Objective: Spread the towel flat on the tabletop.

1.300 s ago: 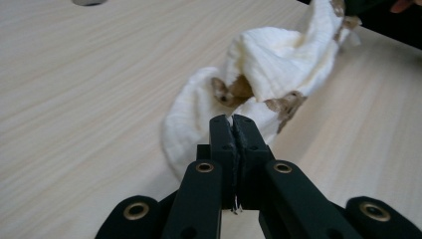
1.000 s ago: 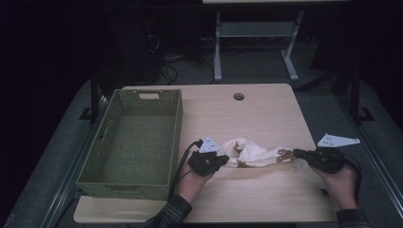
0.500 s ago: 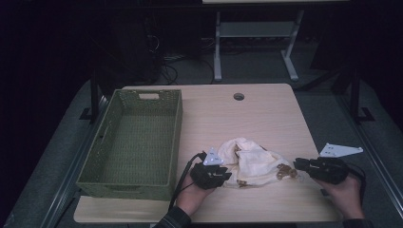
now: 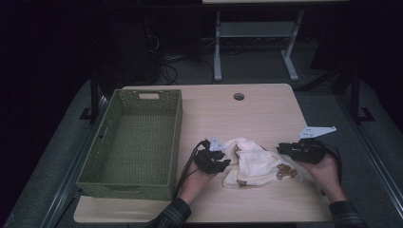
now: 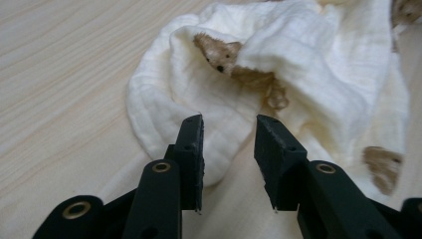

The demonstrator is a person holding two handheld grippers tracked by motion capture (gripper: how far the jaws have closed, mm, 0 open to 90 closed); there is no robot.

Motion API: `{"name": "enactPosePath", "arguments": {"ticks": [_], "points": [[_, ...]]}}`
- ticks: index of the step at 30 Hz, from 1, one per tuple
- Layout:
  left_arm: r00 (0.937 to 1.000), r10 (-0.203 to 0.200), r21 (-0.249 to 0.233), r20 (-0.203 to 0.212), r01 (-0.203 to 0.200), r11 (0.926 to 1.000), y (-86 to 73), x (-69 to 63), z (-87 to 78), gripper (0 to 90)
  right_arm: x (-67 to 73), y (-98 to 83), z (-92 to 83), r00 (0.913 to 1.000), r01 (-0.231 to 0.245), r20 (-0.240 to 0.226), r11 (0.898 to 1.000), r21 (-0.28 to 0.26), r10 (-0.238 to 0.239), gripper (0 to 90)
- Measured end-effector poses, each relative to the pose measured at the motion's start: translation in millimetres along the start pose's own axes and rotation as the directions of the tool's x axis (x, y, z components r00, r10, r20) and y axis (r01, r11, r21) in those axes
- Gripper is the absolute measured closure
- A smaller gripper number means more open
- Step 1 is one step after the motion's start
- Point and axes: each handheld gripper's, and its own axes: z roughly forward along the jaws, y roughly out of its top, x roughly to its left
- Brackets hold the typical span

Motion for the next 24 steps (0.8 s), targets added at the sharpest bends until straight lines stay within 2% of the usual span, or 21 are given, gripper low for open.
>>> {"name": "enactPosePath", "arguments": {"ticks": [8,10,12,15,17,19,21,23,24], "points": [[0.9996,0.014,0.038,-0.023,-0.013,0.9992,-2.0,5.9,15.7,62.4,-7.4,20.7,29.1,0.9991,0.000,-0.042,1.000,0.022,0.001,72.9],[0.9996,0.015,0.050,-0.024,-0.014,0.9986,-3.6,6.0,18.0,62.4,-6.6,23.4,38.4,0.9989,-0.006,-0.045,0.999,0.044,0.008,72.9],[0.9995,0.016,0.043,-0.025,-0.015,0.9990,-5.0,6.0,18.7,62.4,-5.6,23.8,46.3,0.9980,-0.006,-0.063,0.998,0.060,0.010,73.0],[0.9997,0.011,0.039,-0.022,-0.010,0.9992,-5.5,6.4,18.7,62.5,-3.9,22.1,55.3,0.9980,0.013,-0.062,0.995,0.095,-0.007,73.0],[0.9998,0.009,0.035,-0.020,-0.009,0.9993,-6.1,6.7,18.6,62.6,-2.4,20.5,59.4,0.9979,-0.005,-0.064,0.993,0.122,0.013,75.2],[0.9996,0.015,0.036,-0.023,-0.014,0.9993,-6.2,6.6,18.5,62.7,-3.1,19.3,61.6,0.9972,0.008,-0.074,0.991,0.131,0.002,83.1],[0.9996,0.016,0.035,-0.023,-0.015,0.9993,-6.3,6.6,18.5,62.6,-0.8,19.4,60.8,0.9973,0.013,-0.073,0.992,0.126,-0.004,88.6],[0.9997,0.015,0.033,-0.022,-0.014,0.9994,-6.6,6.7,18.4,62.6,1.4,20.5,58.1,0.9960,0.009,-0.089,0.994,0.112,0.001,89.2],[0.9997,0.015,0.033,-0.021,-0.015,0.9994,-6.6,6.8,18.4,62.7,1.6,20.9,56.4,0.9954,0.024,-0.095,0.995,0.096,-0.015,89.5]]}}
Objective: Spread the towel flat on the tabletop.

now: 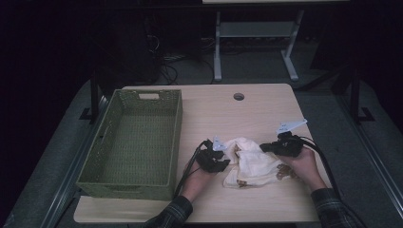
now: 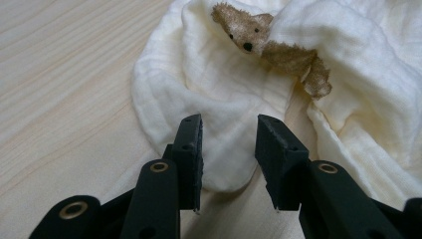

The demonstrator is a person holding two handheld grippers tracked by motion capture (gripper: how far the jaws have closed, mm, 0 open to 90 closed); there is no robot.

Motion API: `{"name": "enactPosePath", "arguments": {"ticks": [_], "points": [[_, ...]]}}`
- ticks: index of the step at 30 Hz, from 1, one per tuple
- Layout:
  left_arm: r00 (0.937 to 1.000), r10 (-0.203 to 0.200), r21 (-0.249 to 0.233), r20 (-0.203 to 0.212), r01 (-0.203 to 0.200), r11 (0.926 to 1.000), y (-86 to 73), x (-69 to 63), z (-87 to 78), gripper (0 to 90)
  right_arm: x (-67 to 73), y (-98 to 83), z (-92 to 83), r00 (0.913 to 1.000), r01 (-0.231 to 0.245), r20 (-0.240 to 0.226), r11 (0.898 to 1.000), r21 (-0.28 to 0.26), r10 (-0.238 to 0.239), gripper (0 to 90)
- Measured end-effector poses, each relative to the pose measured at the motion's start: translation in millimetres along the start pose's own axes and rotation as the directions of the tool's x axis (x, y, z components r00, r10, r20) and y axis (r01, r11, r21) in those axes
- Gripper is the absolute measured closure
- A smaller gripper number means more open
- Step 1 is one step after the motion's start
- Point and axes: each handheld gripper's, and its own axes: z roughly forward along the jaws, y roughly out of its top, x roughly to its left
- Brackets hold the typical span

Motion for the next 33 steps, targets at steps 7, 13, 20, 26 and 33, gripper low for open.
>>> {"name": "enactPosePath", "arguments": {"ticks": [7,13,20,26,33], "points": [[1.0000,-0.006,-0.009,0.000,0.006,0.9999,-0.4,-0.5,0.5,62.7,20.1,6.0,-18.8,0.9981,0.043,-0.040,0.996,-0.083,-0.046,89.9],[1.0000,0.002,-0.004,0.000,-0.002,1.0000,-0.4,0.0,0.1,62.6,47.6,2.5,-21.9,0.9906,0.093,-0.093,0.992,-0.091,-0.101,89.9],[1.0000,0.005,-0.003,0.001,-0.005,1.0000,-0.4,0.3,0.0,62.7,84.1,-13.8,-21.0,0.9792,0.169,-0.109,0.985,-0.026,-0.171,89.9],[1.0000,0.004,-0.009,-0.001,-0.004,0.9999,-0.2,0.2,0.4,62.7,104.1,-28.7,-5.6,0.9728,0.197,-0.140,0.977,0.077,-0.185,89.3],[1.0000,0.005,-0.006,0.002,-0.005,1.0000,-0.7,0.5,0.1,62.6,91.1,-15.7,-28.0,0.9777,0.186,-0.091,0.982,-0.038,-0.189,78.6]]}}
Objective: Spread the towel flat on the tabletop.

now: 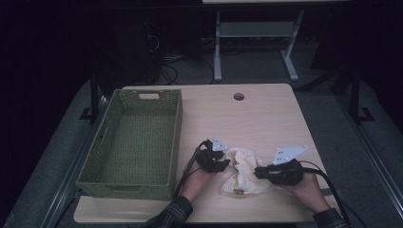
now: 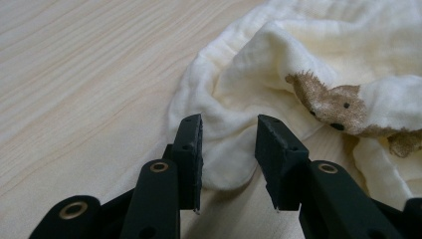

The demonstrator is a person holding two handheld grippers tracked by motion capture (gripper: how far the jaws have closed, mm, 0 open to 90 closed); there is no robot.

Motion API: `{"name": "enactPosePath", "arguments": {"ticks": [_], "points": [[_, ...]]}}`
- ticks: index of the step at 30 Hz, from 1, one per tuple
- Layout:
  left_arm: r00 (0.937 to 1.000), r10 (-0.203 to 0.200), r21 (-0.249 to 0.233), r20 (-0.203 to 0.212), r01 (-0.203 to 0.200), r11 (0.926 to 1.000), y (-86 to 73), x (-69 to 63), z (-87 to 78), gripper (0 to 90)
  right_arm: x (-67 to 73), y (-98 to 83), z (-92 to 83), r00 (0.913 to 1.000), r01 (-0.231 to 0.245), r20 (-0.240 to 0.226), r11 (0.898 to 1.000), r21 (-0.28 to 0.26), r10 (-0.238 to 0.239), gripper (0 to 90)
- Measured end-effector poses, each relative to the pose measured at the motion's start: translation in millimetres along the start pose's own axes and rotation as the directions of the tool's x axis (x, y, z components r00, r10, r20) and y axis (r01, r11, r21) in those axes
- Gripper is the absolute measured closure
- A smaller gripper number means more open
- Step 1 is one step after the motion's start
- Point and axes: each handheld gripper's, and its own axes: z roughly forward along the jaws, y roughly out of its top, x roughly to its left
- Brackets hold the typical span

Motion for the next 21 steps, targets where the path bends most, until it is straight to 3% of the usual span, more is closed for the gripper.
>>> {"name": "enactPosePath", "arguments": {"ticks": [3,6,11,15,18,21], "points": [[1.0000,-0.002,-0.003,-0.002,0.002,1.0000,0.0,-0.4,0.2,62.6,-19.7,5.8,-7.6,0.9978,-0.011,0.066,1.000,-0.018,0.012,78.6],[0.9999,-0.010,-0.010,-0.002,0.010,0.9999,-0.1,-1.0,0.6,62.6,-42.0,8.8,-5.3,0.9945,-0.056,0.087,0.998,-0.034,0.059,78.5],[1.0000,-0.004,-0.003,-0.001,0.004,1.0000,-0.4,-0.4,0.1,62.7,-68.8,4.1,16.7,0.9889,-0.114,0.099,0.993,0.031,0.110,75.2],[1.0000,-0.004,-0.003,-0.001,0.004,1.0000,-0.4,-0.5,0.1,62.7,-75.9,1.9,29.1,0.9891,-0.135,0.067,0.990,0.048,0.131,70.5],[1.0000,-0.006,-0.003,-0.006,0.006,1.0000,-0.2,-0.5,0.1,63.7,-77.2,0.7,39.9,0.9892,-0.140,0.056,0.986,0.092,0.136,70.1],[0.9999,-0.015,-0.003,-0.008,0.015,0.9999,-0.3,1.0,-0.1,70.7,-75.7,0.3,42.4,0.9890,-0.146,0.044,0.983,0.116,0.141,78.3]]}}
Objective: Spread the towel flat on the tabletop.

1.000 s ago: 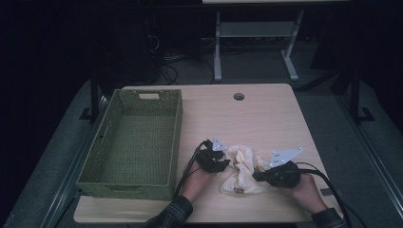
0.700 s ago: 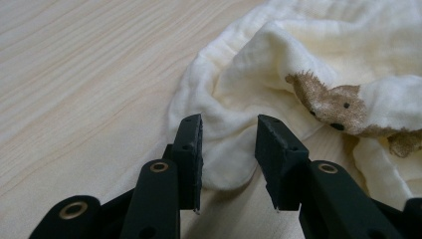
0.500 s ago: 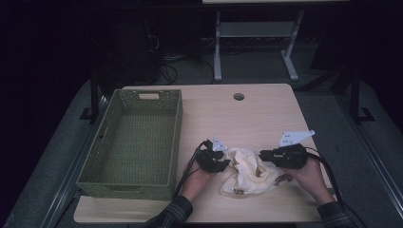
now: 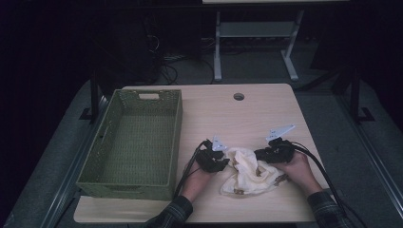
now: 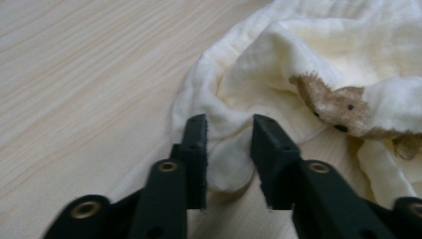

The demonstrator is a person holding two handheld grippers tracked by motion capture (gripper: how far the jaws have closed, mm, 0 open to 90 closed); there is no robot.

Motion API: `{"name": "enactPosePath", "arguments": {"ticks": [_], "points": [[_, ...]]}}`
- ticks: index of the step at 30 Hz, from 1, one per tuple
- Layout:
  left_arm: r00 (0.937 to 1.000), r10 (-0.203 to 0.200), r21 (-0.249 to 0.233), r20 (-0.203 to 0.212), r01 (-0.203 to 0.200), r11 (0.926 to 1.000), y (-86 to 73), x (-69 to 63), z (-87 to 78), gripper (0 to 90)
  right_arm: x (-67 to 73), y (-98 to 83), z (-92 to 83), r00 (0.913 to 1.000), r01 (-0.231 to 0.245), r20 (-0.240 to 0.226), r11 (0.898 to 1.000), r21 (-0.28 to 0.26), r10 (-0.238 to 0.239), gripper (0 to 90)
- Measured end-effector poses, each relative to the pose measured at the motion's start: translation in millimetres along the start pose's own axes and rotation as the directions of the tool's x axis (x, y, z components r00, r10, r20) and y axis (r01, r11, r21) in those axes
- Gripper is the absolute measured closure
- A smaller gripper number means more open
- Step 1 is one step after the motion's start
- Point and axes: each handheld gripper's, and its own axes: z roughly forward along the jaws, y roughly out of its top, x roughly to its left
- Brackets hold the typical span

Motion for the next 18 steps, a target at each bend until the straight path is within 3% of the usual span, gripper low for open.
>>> {"name": "enactPosePath", "arguments": {"ticks": [2,3,5,11,18], "points": [[0.9999,-0.010,-0.002,0.008,0.010,1.0000,0.1,1.3,0.0,77.8,1.0,-0.1,0.0,0.9999,0.011,-0.005,1.000,-0.002,-0.011,84.6],[0.9995,-0.020,0.001,0.025,0.020,0.9998,0.1,1.8,0.1,82.4,1.5,0.0,-0.3,0.9999,0.017,-0.001,1.000,0.001,-0.017,85.8],[0.9997,-0.016,0.003,0.021,0.016,0.9999,1.4,1.2,0.3,86.8,2.3,0.6,-1.9,0.9997,0.021,0.015,1.000,0.001,-0.021,86.9],[0.9993,-0.036,-0.035,0.009,0.036,0.9987,11.4,5.3,-8.0,88.5,-4.6,4.5,-24.1,0.9972,0.018,0.073,0.998,-0.066,-0.013,87.3],[0.9982,-0.049,-0.073,-0.035,0.047,0.9962,27.7,17.5,-13.2,88.7,-25.8,8.0,-48.0,0.9916,-0.005,0.128,0.991,-0.136,0.022,87.6]]}}
